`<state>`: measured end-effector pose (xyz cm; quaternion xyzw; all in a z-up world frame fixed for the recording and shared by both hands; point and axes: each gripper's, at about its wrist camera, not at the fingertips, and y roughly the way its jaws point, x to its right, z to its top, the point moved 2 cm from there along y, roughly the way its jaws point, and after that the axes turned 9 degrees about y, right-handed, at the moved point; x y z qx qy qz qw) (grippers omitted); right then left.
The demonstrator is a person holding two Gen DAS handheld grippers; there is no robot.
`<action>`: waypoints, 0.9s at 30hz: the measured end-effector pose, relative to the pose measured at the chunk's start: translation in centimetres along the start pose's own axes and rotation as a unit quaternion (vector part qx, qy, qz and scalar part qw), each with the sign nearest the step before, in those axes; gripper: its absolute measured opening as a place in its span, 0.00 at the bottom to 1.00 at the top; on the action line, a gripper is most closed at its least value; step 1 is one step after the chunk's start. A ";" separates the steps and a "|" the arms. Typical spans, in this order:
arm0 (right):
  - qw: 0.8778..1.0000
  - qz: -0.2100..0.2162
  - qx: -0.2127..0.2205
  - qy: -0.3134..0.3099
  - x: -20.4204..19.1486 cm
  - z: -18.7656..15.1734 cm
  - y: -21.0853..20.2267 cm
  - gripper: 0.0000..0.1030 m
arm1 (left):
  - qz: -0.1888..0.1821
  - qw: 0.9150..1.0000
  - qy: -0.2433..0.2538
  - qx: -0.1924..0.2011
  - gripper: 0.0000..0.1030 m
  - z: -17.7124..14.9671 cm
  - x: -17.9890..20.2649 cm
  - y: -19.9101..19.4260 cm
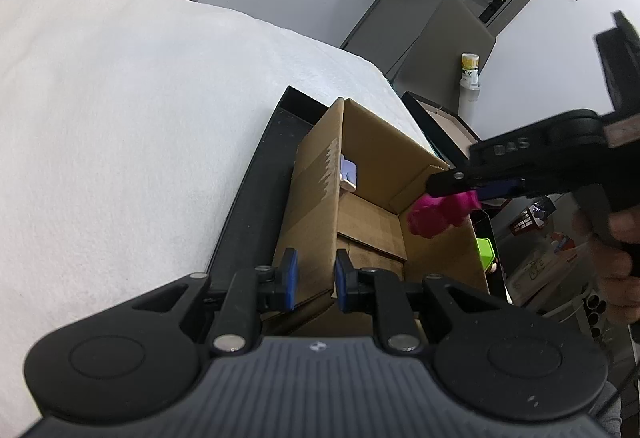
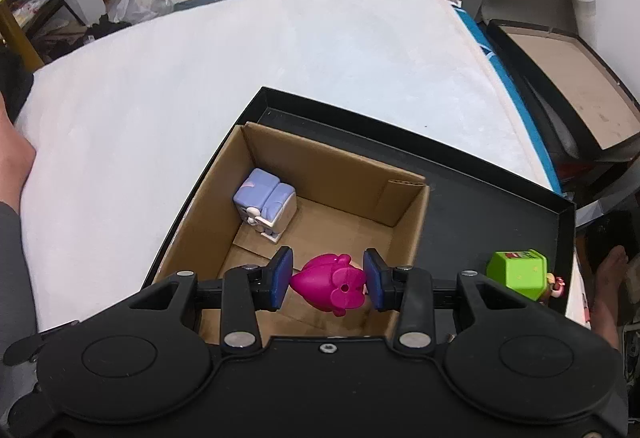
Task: Organize rigid objects
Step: 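Carry the pink dinosaur with the right gripper into the cardboard box, then open the right gripper to release the dinosaur and withdraw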
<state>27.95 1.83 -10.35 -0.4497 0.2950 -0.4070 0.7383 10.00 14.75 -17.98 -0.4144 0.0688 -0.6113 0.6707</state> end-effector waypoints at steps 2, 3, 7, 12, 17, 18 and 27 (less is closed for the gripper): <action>1.000 -0.005 -0.003 -0.007 -0.5 0.1 0.7 0.37 | -0.001 1.000 -0.001 0.000 0.18 0.0 0.0 0.0; 1.000 -0.009 -0.003 -0.012 -0.8 0.3 1.0 0.37 | -0.001 1.000 -0.002 -0.001 0.18 0.0 0.0 0.0; 1.000 -0.009 0.007 -0.014 -1.9 1.1 1.2 0.39 | -0.002 1.000 -0.002 -0.002 0.18 0.1 0.0 0.0; 0.999 -0.004 0.030 -0.018 -2.7 2.0 0.3 0.43 | 0.000 1.000 0.001 -0.003 0.18 0.2 0.1 0.1; 0.999 -0.004 0.029 -0.020 -2.5 1.7 -0.2 0.48 | 0.002 1.000 0.005 -0.003 0.18 0.2 0.2 0.1; 0.999 -0.004 0.030 -0.020 -2.3 1.5 -0.5 0.48 | 0.002 1.000 0.005 -0.003 0.18 0.1 0.1 0.1; 0.999 -0.002 0.042 -0.005 0.3 0.6 -3.1 0.56 | 0.005 1.000 0.011 -0.002 0.18 0.1 0.3 0.0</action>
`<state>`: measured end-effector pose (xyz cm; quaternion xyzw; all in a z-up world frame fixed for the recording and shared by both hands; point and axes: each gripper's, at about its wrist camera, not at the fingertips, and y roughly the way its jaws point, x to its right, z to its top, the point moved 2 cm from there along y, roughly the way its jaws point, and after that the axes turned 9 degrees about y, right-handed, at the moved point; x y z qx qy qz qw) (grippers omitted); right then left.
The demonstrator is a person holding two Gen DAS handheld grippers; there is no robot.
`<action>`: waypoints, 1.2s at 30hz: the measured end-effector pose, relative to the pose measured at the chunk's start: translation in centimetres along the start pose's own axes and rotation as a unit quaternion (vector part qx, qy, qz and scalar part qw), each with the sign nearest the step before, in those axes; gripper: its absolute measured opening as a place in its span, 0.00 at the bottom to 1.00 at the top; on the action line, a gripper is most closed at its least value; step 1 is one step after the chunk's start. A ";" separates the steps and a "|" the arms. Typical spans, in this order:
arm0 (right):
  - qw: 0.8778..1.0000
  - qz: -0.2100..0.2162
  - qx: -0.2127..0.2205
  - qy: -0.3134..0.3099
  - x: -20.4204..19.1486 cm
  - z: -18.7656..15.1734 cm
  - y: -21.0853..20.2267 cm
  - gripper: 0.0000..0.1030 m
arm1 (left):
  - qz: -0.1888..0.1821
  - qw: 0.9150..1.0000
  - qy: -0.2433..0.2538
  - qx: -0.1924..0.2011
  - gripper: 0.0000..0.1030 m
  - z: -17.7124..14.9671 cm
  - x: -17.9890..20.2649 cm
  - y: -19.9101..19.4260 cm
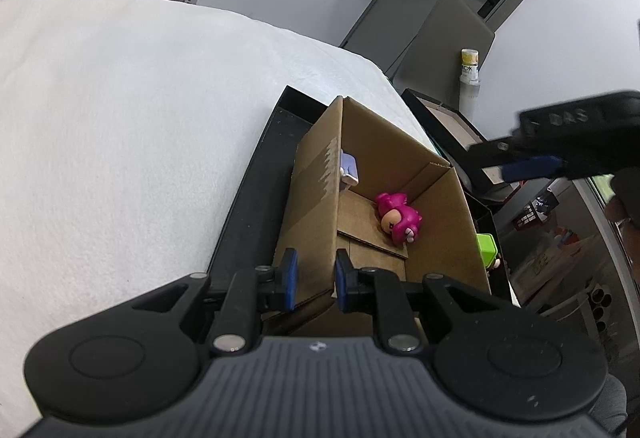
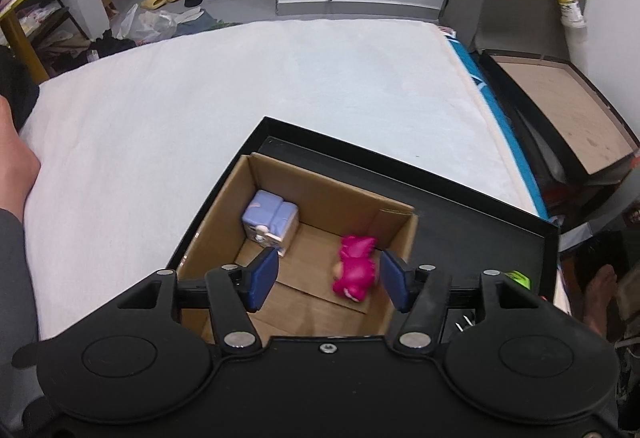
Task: Organize rigid objects
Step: 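Open the right gripper to release the dinosaur and withdraw, then move the right gripper down over the blue-red figure with mug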
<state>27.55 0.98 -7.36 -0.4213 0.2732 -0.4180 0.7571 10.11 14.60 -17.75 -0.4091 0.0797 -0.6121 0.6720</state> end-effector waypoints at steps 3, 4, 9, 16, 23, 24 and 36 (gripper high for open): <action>1.000 -0.001 0.004 0.008 1.4 -0.4 -1.0 0.58 | 0.002 1.000 0.002 0.001 0.17 0.0 0.1 -0.1; 1.000 -0.003 0.004 0.011 1.9 -0.6 -1.2 0.59 | 0.003 1.000 0.003 0.001 0.18 0.0 0.1 -0.1; 1.000 -0.011 0.007 0.025 4.2 -1.2 -2.3 0.62 | 0.006 1.000 0.006 0.002 0.17 0.0 0.3 -0.1; 0.999 -0.016 0.010 0.047 6.6 -1.9 -3.2 0.67 | 0.008 1.000 0.009 0.002 0.18 0.0 0.4 0.0; 0.998 -0.021 0.010 0.062 8.5 -2.9 -3.6 0.73 | 0.013 1.000 0.011 0.004 0.18 -0.1 0.5 -0.1; 0.998 -0.021 0.008 0.064 8.8 -3.1 -3.5 0.73 | 0.013 1.000 0.012 0.004 0.18 -0.1 0.6 -0.2; 0.994 -0.019 -0.016 0.107 11.5 -5.6 -1.8 0.76 | 0.018 1.000 0.015 0.005 0.18 -0.2 0.9 -0.1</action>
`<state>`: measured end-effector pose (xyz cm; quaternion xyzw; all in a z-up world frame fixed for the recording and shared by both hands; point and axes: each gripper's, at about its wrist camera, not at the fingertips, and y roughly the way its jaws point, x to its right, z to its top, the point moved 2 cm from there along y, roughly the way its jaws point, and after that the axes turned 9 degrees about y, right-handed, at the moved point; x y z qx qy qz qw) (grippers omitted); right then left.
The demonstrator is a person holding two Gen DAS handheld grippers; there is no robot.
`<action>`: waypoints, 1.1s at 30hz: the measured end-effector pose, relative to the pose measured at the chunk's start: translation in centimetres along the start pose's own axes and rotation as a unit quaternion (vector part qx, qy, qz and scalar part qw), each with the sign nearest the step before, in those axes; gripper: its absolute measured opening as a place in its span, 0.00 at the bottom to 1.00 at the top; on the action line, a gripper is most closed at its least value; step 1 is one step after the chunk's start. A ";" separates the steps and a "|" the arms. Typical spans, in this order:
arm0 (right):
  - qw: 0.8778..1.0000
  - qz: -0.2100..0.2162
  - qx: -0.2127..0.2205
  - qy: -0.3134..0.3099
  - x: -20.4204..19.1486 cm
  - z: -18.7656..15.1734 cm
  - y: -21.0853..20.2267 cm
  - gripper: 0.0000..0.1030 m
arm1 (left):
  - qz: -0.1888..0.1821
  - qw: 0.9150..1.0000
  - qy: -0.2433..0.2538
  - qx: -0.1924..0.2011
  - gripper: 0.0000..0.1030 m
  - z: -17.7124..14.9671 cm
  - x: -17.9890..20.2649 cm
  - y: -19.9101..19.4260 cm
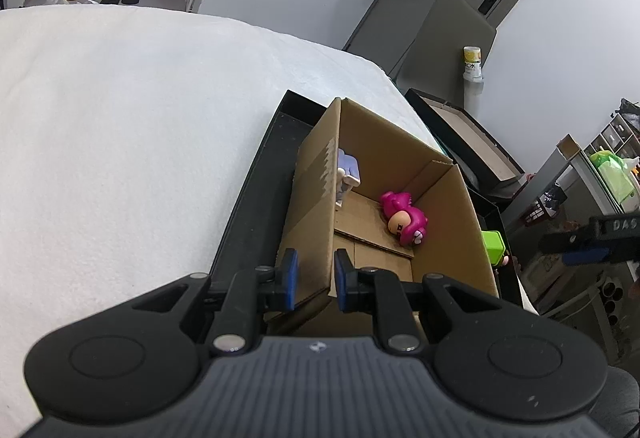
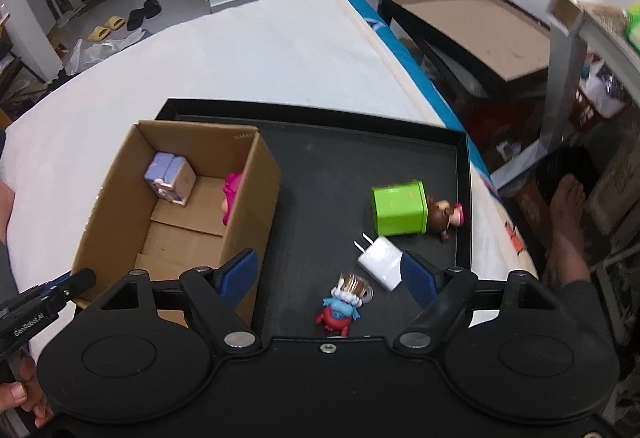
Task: Organize rigid objects
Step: 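Move the right gripper down over the blue-red figure with mug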
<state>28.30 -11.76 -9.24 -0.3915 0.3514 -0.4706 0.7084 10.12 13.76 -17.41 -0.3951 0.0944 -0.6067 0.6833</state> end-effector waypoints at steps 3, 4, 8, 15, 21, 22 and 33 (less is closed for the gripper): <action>1.000 0.002 -0.011 0.017 0.7 -0.5 0.9 0.76 | 0.001 1.000 0.001 0.000 0.18 0.0 0.0 0.0; 1.000 0.002 -0.014 0.023 0.9 -0.8 1.3 0.76 | 0.001 1.000 0.001 0.000 0.18 0.0 0.0 0.0; 0.998 0.006 -0.026 0.052 1.6 -1.7 2.7 0.76 | 0.003 1.000 0.004 0.000 0.18 0.0 0.1 0.1; 0.995 0.002 -0.042 0.088 2.2 -2.9 5.1 0.75 | 0.005 1.000 0.005 0.000 0.18 0.0 0.3 0.1; 0.988 -0.014 -0.048 0.146 2.8 -3.7 7.0 0.75 | 0.005 1.000 0.000 -0.002 0.18 0.0 0.3 0.3; 0.987 -0.016 -0.049 0.154 2.8 -3.9 7.3 0.74 | 0.005 1.000 0.000 -0.003 0.18 0.0 0.3 0.4; 0.974 -0.043 -0.057 0.216 3.4 -4.5 10.2 0.64 | 0.006 1.000 0.000 -0.003 0.18 0.0 0.3 0.5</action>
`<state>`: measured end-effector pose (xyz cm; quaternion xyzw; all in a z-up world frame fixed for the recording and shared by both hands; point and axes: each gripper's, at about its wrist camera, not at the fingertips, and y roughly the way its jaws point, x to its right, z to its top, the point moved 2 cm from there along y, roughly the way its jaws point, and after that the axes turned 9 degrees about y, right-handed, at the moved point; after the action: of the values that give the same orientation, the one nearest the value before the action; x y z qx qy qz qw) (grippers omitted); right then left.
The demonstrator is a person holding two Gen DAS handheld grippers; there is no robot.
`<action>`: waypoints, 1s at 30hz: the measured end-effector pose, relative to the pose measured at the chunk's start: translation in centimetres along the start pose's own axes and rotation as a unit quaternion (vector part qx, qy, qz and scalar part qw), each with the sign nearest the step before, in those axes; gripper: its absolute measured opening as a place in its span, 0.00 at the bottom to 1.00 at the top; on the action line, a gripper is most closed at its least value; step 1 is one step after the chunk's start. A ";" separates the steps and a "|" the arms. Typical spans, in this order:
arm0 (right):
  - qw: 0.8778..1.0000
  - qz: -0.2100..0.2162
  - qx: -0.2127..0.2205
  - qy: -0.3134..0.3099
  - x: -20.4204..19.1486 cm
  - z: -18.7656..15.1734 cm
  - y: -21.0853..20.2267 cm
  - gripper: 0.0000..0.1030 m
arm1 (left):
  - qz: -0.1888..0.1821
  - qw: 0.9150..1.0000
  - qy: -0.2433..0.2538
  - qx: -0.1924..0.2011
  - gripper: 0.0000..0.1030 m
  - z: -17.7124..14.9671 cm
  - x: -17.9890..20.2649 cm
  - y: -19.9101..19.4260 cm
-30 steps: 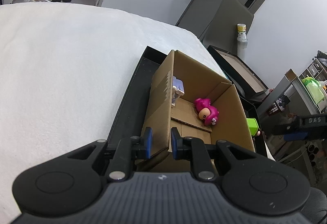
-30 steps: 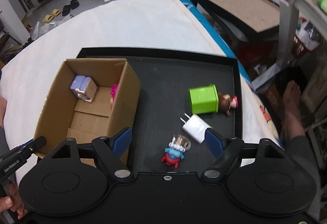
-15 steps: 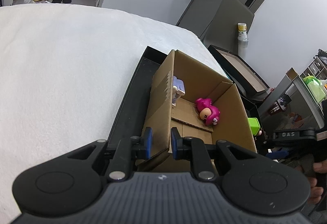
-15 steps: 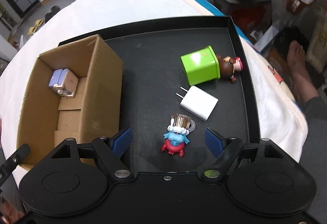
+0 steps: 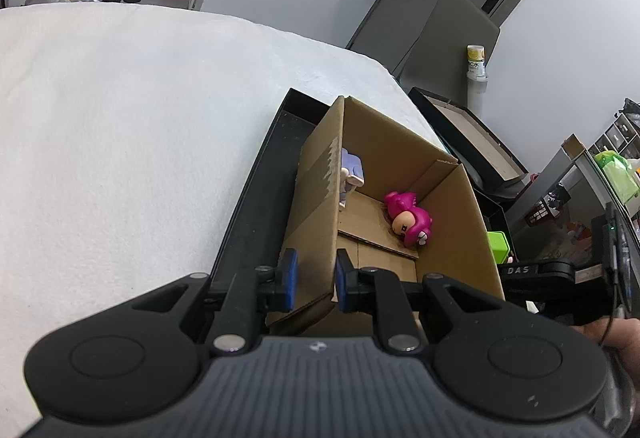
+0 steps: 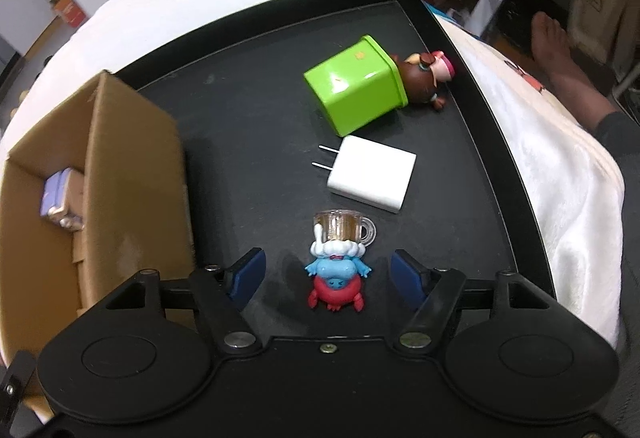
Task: Organize rigid objects
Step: 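Move the right gripper down over the blue-red figure with mug, then close the right gripper on the blue-red figure and lift it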
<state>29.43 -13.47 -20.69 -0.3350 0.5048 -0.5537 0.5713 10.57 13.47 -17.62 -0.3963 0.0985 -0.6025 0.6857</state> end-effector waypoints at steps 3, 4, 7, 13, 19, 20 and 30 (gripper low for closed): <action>1.000 -0.009 -0.008 0.014 0.1 0.0 0.9 0.54 | 0.000 1.000 0.000 0.000 0.18 0.0 0.0 0.0; 1.000 -0.012 -0.011 0.017 0.2 0.0 1.2 0.52 | 0.000 1.000 0.000 0.000 0.17 0.0 0.0 0.1; 1.000 -0.019 -0.012 0.022 0.1 -0.1 1.8 0.50 | -0.001 1.000 0.000 0.001 0.18 0.0 0.0 0.0; 0.999 -0.041 0.001 0.006 -0.8 -0.8 1.8 0.44 | -0.001 1.000 0.002 -0.001 0.18 0.0 0.1 0.1; 0.999 -0.054 -0.005 -0.004 -1.2 -1.7 1.4 0.38 | -0.003 1.000 0.000 -0.001 0.18 0.0 -0.1 0.1; 0.999 -0.050 -0.006 -0.002 -1.1 -1.8 1.2 0.38 | -0.003 1.000 0.000 -0.001 0.18 0.0 -0.1 0.1; 0.998 -0.050 0.018 -0.023 -0.6 -2.2 -2.2 0.38 | -0.003 1.000 0.001 0.000 0.18 0.0 0.0 -0.2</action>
<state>26.81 -12.88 -19.12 -0.3624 0.4643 -0.5824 0.5603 10.46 13.51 -17.50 -0.3956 0.0983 -0.6048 0.6842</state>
